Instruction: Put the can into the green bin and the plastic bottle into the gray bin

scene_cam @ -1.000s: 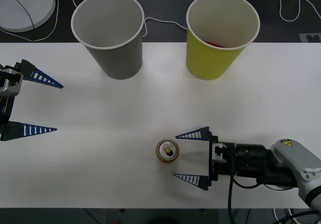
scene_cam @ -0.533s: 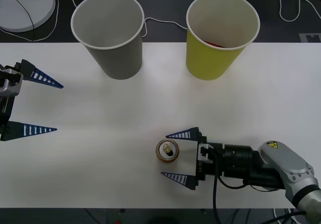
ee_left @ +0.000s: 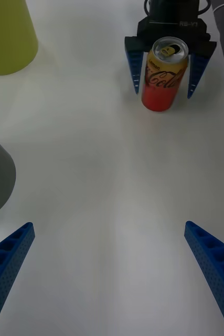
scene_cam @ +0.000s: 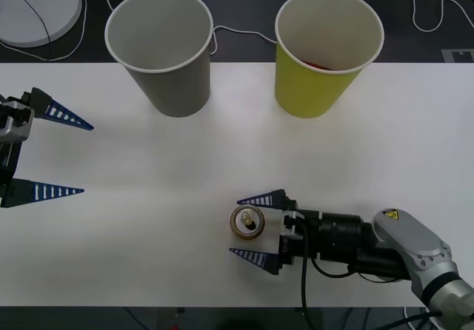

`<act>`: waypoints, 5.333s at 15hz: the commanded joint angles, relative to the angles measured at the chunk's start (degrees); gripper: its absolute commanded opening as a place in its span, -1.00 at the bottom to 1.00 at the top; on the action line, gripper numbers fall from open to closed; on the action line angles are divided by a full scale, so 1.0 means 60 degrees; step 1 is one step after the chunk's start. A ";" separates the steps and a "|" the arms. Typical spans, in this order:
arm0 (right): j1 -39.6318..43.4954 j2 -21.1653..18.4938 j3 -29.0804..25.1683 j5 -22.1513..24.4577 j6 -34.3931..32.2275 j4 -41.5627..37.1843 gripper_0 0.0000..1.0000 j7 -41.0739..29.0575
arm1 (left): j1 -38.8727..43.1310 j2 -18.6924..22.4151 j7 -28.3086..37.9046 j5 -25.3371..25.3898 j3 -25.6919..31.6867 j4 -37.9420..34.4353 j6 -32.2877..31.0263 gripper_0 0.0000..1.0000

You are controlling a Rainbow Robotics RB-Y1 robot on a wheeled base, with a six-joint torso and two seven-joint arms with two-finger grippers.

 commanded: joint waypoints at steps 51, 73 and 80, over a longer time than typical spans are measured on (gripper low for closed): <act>-0.4829 -0.6724 -0.4029 0.4308 -0.5367 -0.5662 -1.00 -1.6924 | 0.0000 0.0000 0.0000 0.0000 0.0000 0.0000 0.0000 1.00; -0.9809 -0.3926 -0.1407 0.8542 -0.5133 -0.0609 -0.89 -1.7100 | 0.0000 0.0000 0.0000 0.0000 0.0000 0.0000 0.0000 1.00; -0.9882 -0.4073 -0.1451 0.8381 -0.5382 -0.0755 1.00 -1.6704 | 0.0000 0.0000 0.0000 0.0000 0.0000 0.0000 0.0000 1.00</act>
